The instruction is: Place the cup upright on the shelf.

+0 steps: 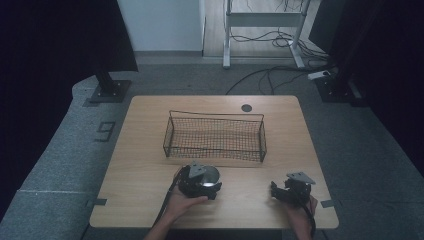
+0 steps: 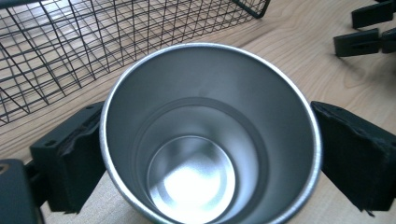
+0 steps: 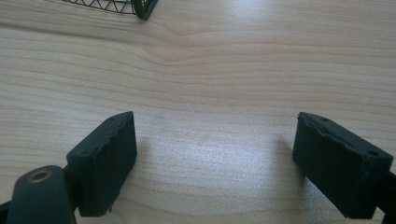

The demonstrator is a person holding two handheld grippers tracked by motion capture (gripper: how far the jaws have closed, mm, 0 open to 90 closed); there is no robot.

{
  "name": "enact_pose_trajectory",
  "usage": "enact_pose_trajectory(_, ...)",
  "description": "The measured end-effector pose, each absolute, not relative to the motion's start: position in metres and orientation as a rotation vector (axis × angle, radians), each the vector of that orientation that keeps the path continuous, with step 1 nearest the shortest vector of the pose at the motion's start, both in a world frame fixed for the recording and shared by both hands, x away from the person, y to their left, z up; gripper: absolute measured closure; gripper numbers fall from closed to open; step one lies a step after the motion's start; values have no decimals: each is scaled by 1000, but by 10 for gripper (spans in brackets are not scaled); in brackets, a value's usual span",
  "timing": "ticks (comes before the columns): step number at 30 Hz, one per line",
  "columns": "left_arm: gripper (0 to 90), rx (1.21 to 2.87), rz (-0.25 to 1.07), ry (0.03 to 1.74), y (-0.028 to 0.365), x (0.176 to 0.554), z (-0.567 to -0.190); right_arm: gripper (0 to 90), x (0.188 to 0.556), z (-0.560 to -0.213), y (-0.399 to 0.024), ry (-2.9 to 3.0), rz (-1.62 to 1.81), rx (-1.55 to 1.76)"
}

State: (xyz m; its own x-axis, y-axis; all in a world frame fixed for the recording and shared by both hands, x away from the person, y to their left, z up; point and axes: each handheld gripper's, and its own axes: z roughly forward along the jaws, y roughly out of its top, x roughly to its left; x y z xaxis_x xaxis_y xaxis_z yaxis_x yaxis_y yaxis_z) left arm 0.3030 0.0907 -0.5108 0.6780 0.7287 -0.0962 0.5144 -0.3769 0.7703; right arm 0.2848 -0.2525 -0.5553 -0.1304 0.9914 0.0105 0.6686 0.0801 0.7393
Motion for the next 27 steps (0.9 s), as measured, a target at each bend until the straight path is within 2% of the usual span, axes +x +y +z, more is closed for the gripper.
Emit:
enact_pose_trajectory(5,140,2051,358,942,90,302,-514,135,285,-555,-252,1856,830,1635)
enact_pose_trajectory(27,151,2007,342,905,104,300,-494,135,285,-555,-252,1853,828,1638)
